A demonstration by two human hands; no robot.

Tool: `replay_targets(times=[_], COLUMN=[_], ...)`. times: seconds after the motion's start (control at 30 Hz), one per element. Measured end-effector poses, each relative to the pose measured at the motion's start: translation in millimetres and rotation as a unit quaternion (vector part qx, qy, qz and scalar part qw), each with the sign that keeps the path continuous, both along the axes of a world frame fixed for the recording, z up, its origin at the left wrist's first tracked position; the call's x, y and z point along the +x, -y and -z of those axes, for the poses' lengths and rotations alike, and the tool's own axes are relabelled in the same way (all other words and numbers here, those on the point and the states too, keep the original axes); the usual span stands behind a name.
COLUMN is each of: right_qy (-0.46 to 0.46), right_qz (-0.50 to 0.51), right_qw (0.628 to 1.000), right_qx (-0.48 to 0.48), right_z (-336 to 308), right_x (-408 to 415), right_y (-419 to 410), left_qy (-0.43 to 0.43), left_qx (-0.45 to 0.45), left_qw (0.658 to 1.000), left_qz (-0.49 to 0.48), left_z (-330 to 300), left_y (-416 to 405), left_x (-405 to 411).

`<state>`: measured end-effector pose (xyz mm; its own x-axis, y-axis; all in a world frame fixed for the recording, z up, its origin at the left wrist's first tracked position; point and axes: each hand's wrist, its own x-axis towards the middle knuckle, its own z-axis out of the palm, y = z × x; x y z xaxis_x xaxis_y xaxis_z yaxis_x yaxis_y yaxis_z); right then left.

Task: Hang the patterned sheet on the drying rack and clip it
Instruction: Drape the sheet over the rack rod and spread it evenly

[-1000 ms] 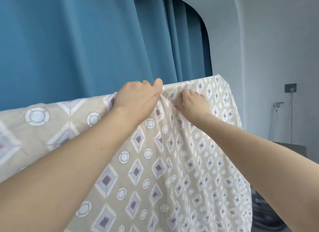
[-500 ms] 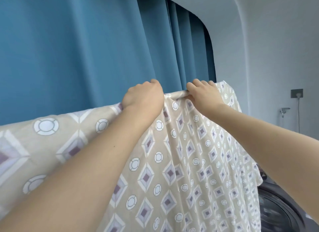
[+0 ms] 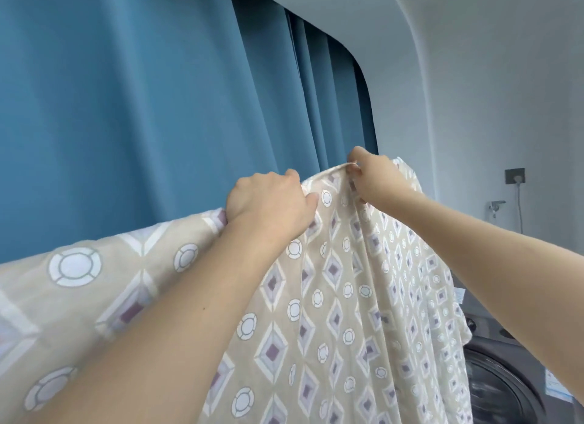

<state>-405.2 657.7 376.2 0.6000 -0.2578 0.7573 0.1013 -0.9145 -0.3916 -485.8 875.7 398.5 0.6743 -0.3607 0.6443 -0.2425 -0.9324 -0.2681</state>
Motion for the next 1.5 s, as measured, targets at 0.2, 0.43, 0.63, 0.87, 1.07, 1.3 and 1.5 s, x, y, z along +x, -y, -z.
replay_targets(times=[0.2,0.43,0.63,0.87,1.07,1.3,1.5], right_qy=[0.061,0.1,-0.095,-0.389,-0.246,0.088,0.112], right_qz=[-0.103,-0.15,-0.167,-0.228,-0.359,-0.294,-0.278], right_qw=[0.98,0.977,0.981,0.891,0.888,0.944,0.953], right_qx=[0.161,0.114,-0.002,-0.052,0.148,0.123,0.034], right_z=[-26,-69,-61,-61,-59,-1,45], right_x=[24,56,91,86,99,114,123], right_y=[-11,-33,-29,-12,-3,62,115], left_qy=[-0.023,-0.024,-0.071,-0.035,-0.132,-0.084,-0.054], left_qx=[-0.003,-0.067,-0.101,-0.095,-0.107,-0.035,-0.022], left_qw=[1.0,0.997,0.989,0.977,0.982,0.993,0.996], left_qz=[-0.005,-0.036,-0.087,-0.187,-0.087,-0.074,-0.066], left_z=[-3,-6,-13,-37,-41,-8,-3], left_y=[-8,2,7,23,73,77,90], left_x=[8,17,28,42,67,85,88])
